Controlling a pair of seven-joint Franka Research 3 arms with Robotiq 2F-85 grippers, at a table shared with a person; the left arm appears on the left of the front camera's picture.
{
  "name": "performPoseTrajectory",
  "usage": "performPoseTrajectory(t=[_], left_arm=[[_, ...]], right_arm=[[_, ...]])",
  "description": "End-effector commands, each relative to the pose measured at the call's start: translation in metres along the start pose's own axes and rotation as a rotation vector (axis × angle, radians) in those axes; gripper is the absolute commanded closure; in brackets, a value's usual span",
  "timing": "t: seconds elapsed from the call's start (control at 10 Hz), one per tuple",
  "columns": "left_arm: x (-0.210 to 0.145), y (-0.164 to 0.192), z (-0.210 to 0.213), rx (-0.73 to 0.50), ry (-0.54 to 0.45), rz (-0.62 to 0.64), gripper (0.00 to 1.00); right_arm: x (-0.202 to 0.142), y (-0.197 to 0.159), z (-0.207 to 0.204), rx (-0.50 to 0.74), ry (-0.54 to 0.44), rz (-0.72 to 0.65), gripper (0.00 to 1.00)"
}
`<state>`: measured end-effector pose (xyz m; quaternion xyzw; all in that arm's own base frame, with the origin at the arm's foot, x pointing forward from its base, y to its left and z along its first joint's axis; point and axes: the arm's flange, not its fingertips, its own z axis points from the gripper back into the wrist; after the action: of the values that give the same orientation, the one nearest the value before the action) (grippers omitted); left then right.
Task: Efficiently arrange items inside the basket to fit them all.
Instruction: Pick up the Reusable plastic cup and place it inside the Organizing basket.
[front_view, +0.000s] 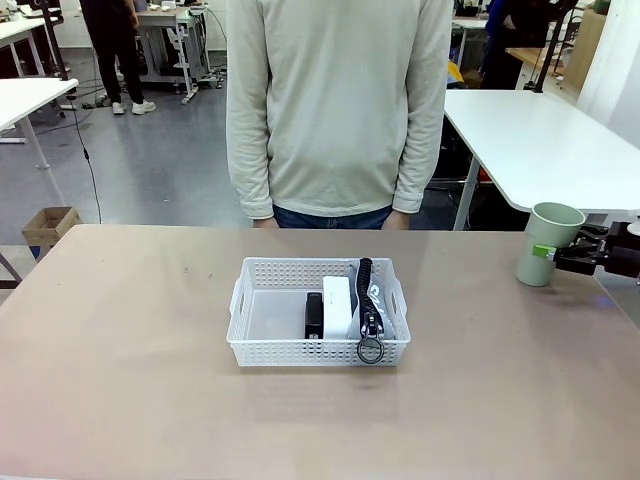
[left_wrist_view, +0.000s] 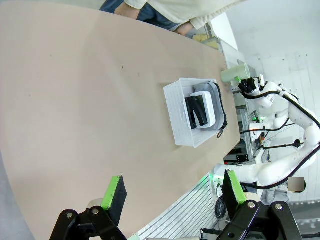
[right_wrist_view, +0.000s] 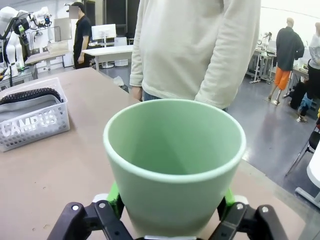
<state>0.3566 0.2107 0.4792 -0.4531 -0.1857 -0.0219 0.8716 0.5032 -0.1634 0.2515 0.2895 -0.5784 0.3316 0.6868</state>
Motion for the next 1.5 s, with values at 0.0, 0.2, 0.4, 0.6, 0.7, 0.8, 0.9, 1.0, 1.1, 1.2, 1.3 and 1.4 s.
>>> performPoseTrajectory(t=[0.0,0.2,0.4,0.6,0.7,0.8,0.9,1.0,1.1,1.2,1.3,1.4], left_arm=[[-0.002,-0.002,0.002,0.000,0.006,-0.003,0.00],[-0.002,-0.002,0.002,0.000,0.006,-0.003,0.00],[-0.002,-0.002,0.002,0.000,0.006,-0.003,0.00],[-0.002,-0.002,0.002,0.000,0.006,-0.003,0.00],[-0.002,-0.002,0.002,0.000,0.006,-0.003,0.00],[-0.002,-0.002,0.002,0.000,0.006,-0.003,0.00],[-0.002,-0.002,0.002,0.000,0.006,-0.003,0.00],[-0.002,-0.002,0.002,0.000,0.006,-0.003,0.00],[-0.002,-0.002,0.002,0.000,0.006,-0.003,0.00],[-0.002,-0.002,0.002,0.000,0.006,-0.003,0.00],[-0.002,-0.002,0.002,0.000,0.006,-0.003,0.00],[-0.002,-0.002,0.002,0.000,0.006,-0.003,0.00]], right_arm=[[0.005,0.007,0.003,0.021,0.020,0.012,1.00],[0.034,0.018,0.011,0.027,0.043,-0.043,0.72],[0.104,0.045,0.022,0.169,0.209,-0.225,1.00],[0.148,0.081,0.026,0.324,0.356,-0.244,1.00],[0.156,0.106,0.029,0.385,0.394,-0.270,1.00],[0.155,0.135,0.030,0.361,0.348,-0.377,1.00],[0.150,0.157,0.034,0.295,0.349,-0.528,1.00],[0.145,0.163,0.039,0.178,0.349,-0.606,1.00],[0.154,0.135,0.029,0.362,0.373,-0.389,1.00],[0.154,0.135,0.029,0.362,0.373,-0.389,1.00],[0.154,0.135,0.029,0.362,0.373,-0.389,1.00],[0.154,0.135,0.029,0.362,0.373,-0.389,1.00]])
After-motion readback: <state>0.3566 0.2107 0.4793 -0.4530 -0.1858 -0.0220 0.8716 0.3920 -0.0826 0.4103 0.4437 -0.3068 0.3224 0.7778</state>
